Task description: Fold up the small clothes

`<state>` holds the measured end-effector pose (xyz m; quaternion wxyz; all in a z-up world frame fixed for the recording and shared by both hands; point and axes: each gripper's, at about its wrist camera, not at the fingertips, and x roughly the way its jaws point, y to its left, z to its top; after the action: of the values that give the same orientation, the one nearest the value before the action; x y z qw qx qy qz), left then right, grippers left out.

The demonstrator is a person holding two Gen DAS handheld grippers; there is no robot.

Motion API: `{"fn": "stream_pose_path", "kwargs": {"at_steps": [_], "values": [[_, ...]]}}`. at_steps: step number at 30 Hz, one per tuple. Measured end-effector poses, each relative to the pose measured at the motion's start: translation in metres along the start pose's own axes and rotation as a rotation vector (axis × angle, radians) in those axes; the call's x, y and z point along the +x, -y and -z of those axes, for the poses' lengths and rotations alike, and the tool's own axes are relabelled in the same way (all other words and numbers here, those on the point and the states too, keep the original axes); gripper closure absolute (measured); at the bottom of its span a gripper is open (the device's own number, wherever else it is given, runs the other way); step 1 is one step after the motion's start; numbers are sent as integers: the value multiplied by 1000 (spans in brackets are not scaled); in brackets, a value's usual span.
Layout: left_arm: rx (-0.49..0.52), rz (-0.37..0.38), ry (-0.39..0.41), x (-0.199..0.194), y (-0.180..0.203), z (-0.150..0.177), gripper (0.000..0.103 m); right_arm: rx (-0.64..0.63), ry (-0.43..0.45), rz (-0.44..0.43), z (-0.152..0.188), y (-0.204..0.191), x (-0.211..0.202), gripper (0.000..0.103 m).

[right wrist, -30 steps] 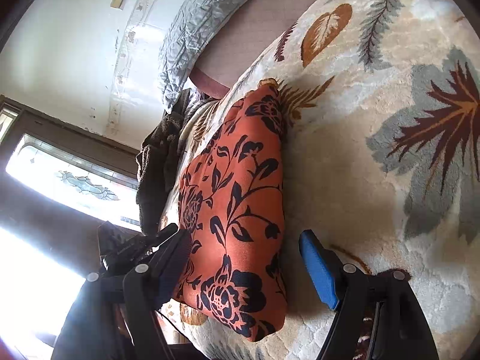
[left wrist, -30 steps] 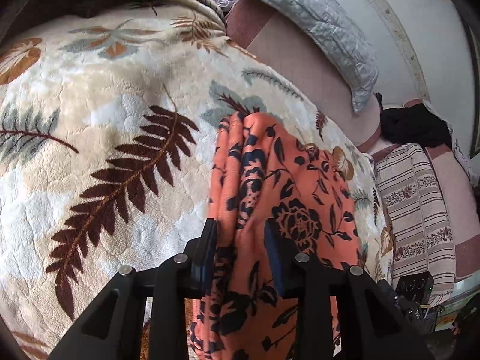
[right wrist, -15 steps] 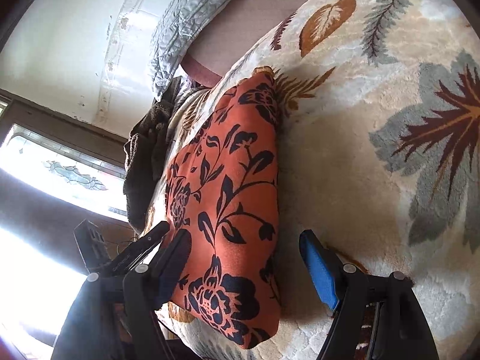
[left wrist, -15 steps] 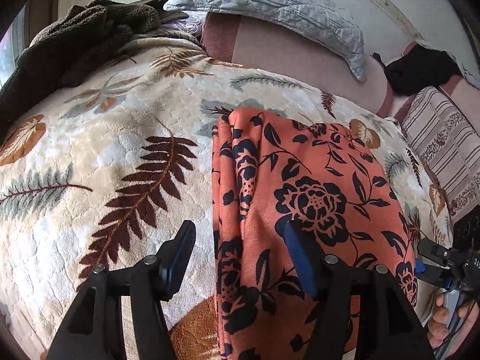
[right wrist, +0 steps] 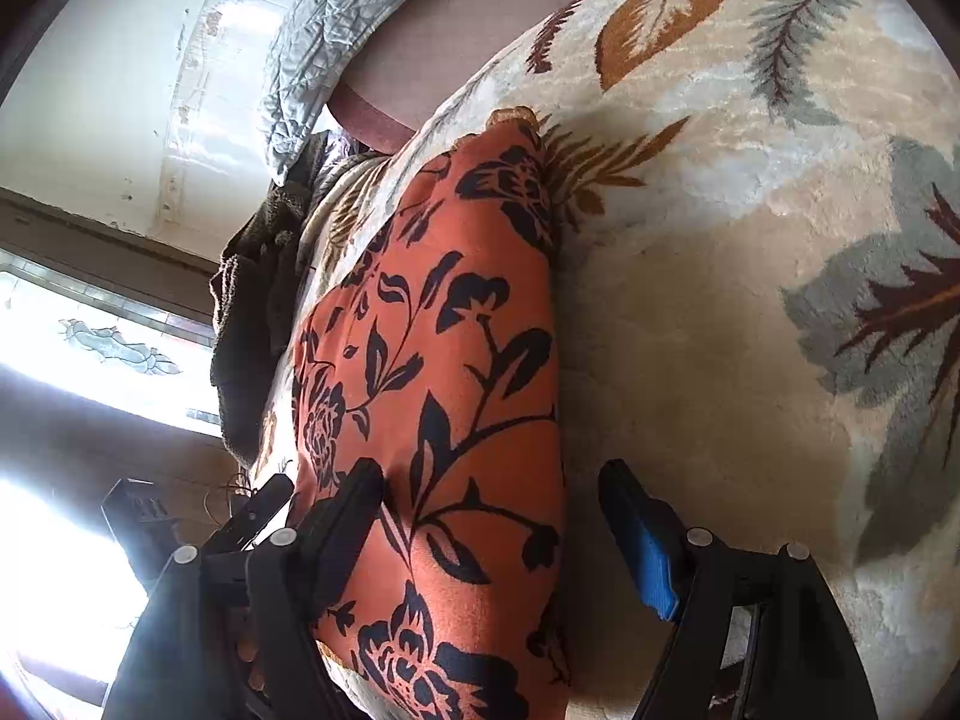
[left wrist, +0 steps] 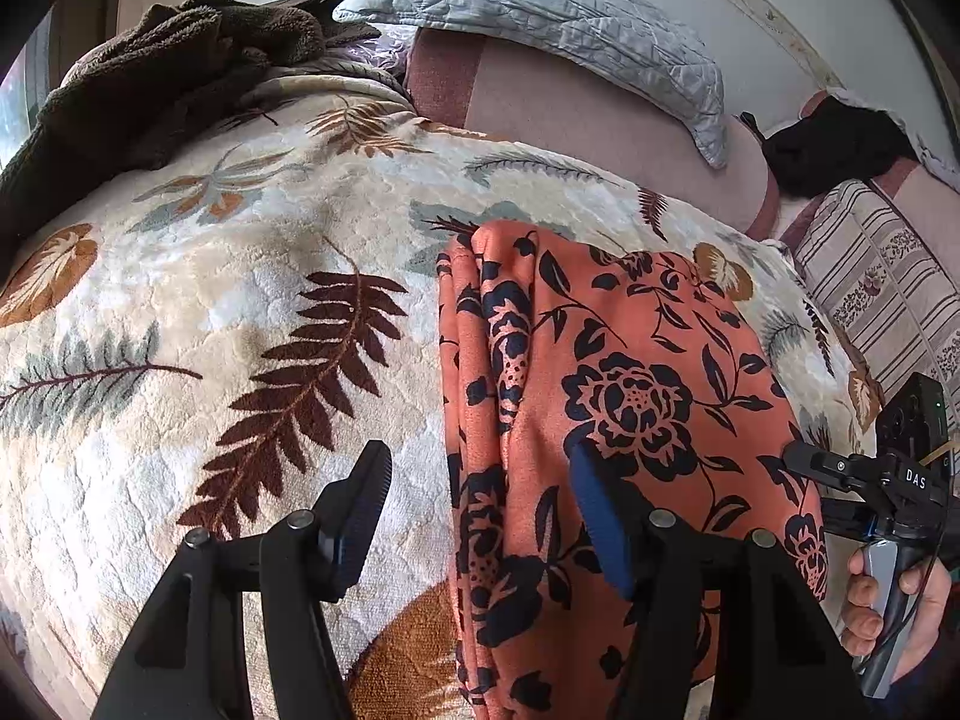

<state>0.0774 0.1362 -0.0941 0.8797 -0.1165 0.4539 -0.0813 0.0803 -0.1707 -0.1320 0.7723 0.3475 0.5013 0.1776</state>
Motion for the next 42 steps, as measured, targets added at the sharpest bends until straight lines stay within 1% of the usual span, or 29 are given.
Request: {"fn": "stream_pose_path", "kwargs": {"at_steps": [4,6,7,9,10,11,12,13,14,16,19,20,23,25,27,28,29,30,31,32,33,34,35,36,38,39,40,41,42], "values": [[-56,123,-33,3,-8,-1,40,23,-7,-35,-9,1,6,25],[-86,137,-61,11,-12,-1,40,33,-13,-54,-14,3,10,25],[-94,146,-96,19,-13,1,40,35,-20,-60,-16,3,14,25],[-116,163,-184,39,-15,5,40,27,-45,-47,-19,2,23,29],[-135,174,-176,40,-17,6,40,12,-49,-43,-20,-1,26,31],[-140,186,-170,40,-18,5,43,-15,-64,-34,-21,-6,31,44],[-144,206,-172,41,-18,4,50,-46,-82,4,-22,-12,36,51],[-161,235,-183,43,-20,5,62,-70,-87,25,-22,-16,37,53],[-168,236,-178,43,-19,5,67,-94,-91,44,-23,-21,38,58],[-121,215,-160,39,-10,5,71,-146,-94,79,-24,-30,36,62],[-102,208,-123,31,-1,2,77,-220,-78,98,-27,-47,25,65],[-106,218,-109,28,3,-1,78,-251,-66,101,-28,-55,19,66],[-96,241,-57,23,25,-15,78,-328,-2,113,-40,-72,-6,66],[-83,247,-31,28,43,-29,78,-345,39,104,-56,-70,-25,66],[-85,251,-35,42,61,-43,77,-329,67,85,-75,-57,-40,66],[-83,245,-54,54,70,-48,74,-297,72,78,-86,-43,-42,65],[-78,226,-88,68,77,-50,71,-247,62,75,-96,-26,-41,61],[-75,196,-129,83,82,-50,70,-188,55,95,-104,-5,-39,53],[-69,159,-175,96,85,-47,68,-127,69,155,-107,15,-37,47],[-61,154,-198,100,85,-42,65,-77,78,218,-108,32,-38,46],[-55,154,-175,93,85,-39,65,-36,88,249,-105,46,-42,46],[-39,146,-145,82,85,-37,63,-13,124,199,-99,53,-52,46],[-19,128,-123,70,85,-34,61,-8,161,181,-93,53,-63,46],[-3,115,-101,57,85,-31,61,-29,196,184,-85,47,-76,45],[11,118,-37,30,87,-22,59,-80,261,146,-67,28,-98,44],[23,119,-20,22,90,-17,57,-104,270,115,-58,19,-104,40],[33,119,-12,17,93,-12,57,-130,262,80,-51,9,-106,40],[36,115,-7,16,96,-7,57,-160,245,53,-45,-1,-104,36],[39,104,-15,21,98,-5,57,-183,220,34,-43,-8,-98,35]]}}
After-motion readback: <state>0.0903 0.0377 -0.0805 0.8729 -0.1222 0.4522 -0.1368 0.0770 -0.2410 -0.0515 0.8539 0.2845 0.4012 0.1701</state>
